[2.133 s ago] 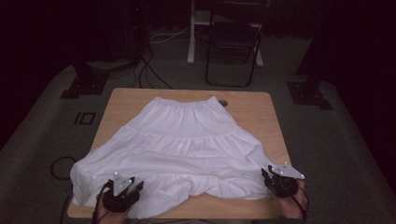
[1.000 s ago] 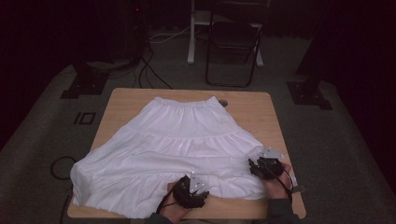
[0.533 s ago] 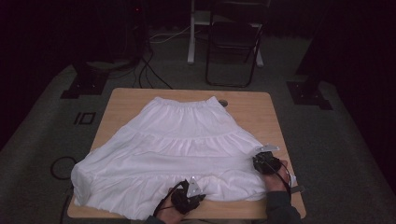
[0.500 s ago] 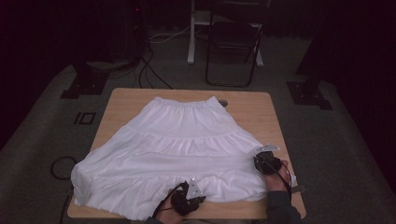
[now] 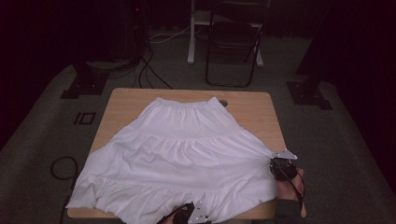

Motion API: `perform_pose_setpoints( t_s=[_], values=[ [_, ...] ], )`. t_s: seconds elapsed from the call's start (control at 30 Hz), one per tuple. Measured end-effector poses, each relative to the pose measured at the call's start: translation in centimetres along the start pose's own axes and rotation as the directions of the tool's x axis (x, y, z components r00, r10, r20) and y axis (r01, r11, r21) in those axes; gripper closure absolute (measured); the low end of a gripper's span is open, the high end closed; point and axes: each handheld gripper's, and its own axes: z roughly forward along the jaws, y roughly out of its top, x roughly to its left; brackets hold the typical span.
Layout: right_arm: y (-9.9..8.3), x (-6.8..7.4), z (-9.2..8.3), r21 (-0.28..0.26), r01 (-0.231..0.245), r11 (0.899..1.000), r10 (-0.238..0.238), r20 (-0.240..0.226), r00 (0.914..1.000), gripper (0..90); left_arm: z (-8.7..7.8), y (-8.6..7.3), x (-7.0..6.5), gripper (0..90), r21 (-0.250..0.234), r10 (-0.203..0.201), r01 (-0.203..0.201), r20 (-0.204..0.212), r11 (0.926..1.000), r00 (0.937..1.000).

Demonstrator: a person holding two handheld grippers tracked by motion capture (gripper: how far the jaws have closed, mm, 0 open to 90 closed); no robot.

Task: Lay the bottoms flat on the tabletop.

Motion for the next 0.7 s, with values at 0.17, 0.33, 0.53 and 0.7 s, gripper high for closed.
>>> perform_pose_setpoints(
  t_s=[0.17,0.33,0.53,0.7],
  values=[
    [-0.1,0.3,-1.3,-0.105,0.060,0.993,-0.067,-0.066,0.9956,64.8,-2.5,0.4,1.6,65.2,-0.086,-0.065,0.059,-0.061,0.9945,0.9960],
    [-1.0,0.0,-3.1,-0.150,0.041,0.988,-0.051,-0.066,0.9965,63.3,-6.3,0.0,4.5,60.0,-0.153,-0.144,0.113,-0.214,0.9818,0.9662],
    [-2.0,-1.0,-3.4,-0.143,0.039,0.989,-0.049,-0.071,0.9963,64.9,-9.0,-2.4,8.4,54.6,-0.173,-0.255,0.196,-0.444,0.9651,0.8593],
    [-1.0,-0.6,-2.9,-0.158,0.043,0.986,-0.059,-0.098,0.9934,64.9,-10.1,-5.2,12.0,50.1,-0.167,-0.340,0.300,-0.583,0.9391,0.7381]
  ],
)
